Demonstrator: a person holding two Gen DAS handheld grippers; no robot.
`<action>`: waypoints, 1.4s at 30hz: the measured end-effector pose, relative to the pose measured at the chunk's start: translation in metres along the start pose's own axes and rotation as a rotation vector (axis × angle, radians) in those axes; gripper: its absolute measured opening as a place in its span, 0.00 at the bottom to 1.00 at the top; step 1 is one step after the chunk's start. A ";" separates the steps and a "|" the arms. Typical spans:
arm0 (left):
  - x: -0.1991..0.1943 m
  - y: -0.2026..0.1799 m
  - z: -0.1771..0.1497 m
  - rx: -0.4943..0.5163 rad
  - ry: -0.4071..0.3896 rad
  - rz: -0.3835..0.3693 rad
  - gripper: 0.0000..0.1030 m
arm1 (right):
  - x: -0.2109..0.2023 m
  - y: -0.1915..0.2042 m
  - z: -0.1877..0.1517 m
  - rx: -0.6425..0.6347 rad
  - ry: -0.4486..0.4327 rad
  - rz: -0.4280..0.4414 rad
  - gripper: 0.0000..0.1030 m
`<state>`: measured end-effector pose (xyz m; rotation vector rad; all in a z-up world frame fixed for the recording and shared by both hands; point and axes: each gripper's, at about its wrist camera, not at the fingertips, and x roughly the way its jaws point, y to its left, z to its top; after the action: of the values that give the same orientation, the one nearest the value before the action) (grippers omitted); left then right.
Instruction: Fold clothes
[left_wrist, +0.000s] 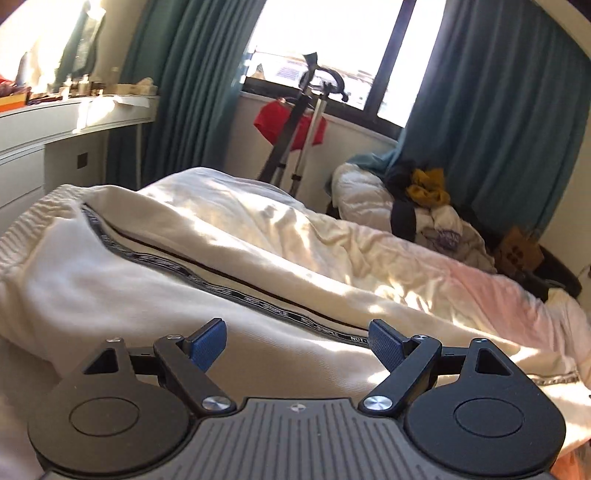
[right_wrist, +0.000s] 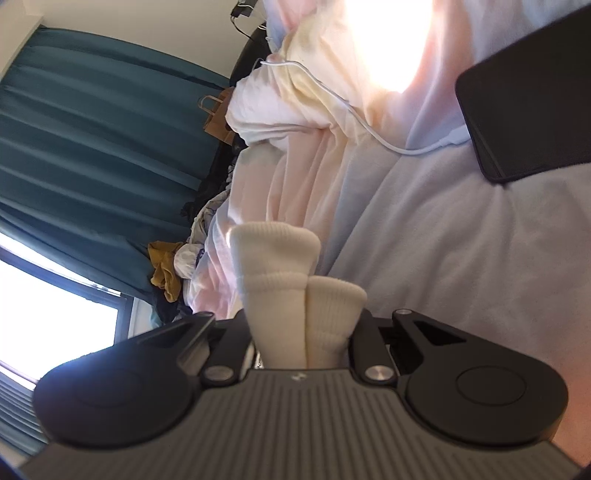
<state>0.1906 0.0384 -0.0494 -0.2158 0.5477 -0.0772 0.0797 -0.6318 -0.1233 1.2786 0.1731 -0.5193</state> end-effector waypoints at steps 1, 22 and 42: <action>0.011 -0.008 -0.004 0.035 0.001 0.000 0.83 | -0.002 0.002 0.000 -0.010 -0.003 0.006 0.14; 0.060 -0.014 -0.022 0.086 0.106 -0.027 0.83 | -0.054 0.150 -0.056 -0.629 -0.167 0.071 0.14; -0.010 0.064 0.012 -0.273 0.004 -0.174 0.83 | -0.112 0.239 -0.374 -1.464 -0.072 0.365 0.14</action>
<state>0.1896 0.1046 -0.0486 -0.5291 0.5421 -0.1721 0.1522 -0.2027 0.0193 -0.1525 0.1890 -0.0269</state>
